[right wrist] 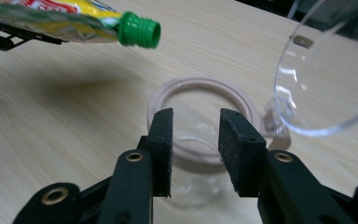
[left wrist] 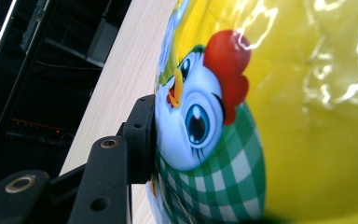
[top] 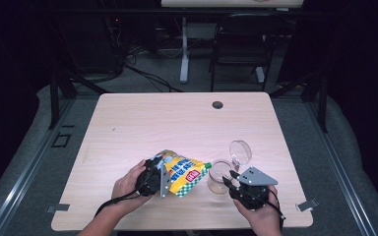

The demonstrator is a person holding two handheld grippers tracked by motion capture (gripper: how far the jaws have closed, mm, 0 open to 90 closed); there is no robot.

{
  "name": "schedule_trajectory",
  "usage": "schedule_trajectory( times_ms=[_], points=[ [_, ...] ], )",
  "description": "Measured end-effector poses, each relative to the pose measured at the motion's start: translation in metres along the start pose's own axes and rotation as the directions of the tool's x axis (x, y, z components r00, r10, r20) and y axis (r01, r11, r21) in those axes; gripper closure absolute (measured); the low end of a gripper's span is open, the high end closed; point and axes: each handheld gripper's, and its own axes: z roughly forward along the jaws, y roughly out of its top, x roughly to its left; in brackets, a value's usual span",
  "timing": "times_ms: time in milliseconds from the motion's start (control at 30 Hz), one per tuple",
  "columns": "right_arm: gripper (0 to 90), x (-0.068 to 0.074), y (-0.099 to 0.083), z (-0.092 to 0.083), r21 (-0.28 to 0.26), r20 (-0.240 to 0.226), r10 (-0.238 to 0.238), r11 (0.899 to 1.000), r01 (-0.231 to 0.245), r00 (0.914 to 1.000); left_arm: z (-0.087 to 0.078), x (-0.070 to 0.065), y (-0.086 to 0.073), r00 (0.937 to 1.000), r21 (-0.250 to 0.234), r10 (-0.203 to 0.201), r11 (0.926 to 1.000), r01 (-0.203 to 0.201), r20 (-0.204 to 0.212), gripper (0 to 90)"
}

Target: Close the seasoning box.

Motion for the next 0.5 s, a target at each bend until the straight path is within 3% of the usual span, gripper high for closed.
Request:
schedule_trajectory(
  times_ms=[133, 300, 500],
  points=[
    [65.6, -0.001, 0.008, 0.004, -0.017, -0.015, -0.013, 1.000, 0.013, 0.9998, 0.001, 0.000, 0.004, 0.9999, 0.004, 0.013, 0.9999, -0.013, -0.006, 54.8],
    [66.0, 0.000, 0.003, 0.004, -0.024, -0.024, -0.013, 1.000, 0.012, 0.9996, 0.001, 0.000, 0.008, 0.9994, 0.018, 0.034, 0.9993, -0.034, -0.011, 54.8],
    [69.0, 0.009, -0.003, 0.008, -0.015, -0.027, -0.062, 0.998, 0.061, 0.9977, 0.000, -0.001, 0.014, 0.9985, 0.029, 0.049, 0.9984, -0.049, -0.025, 54.8]
  ],
)
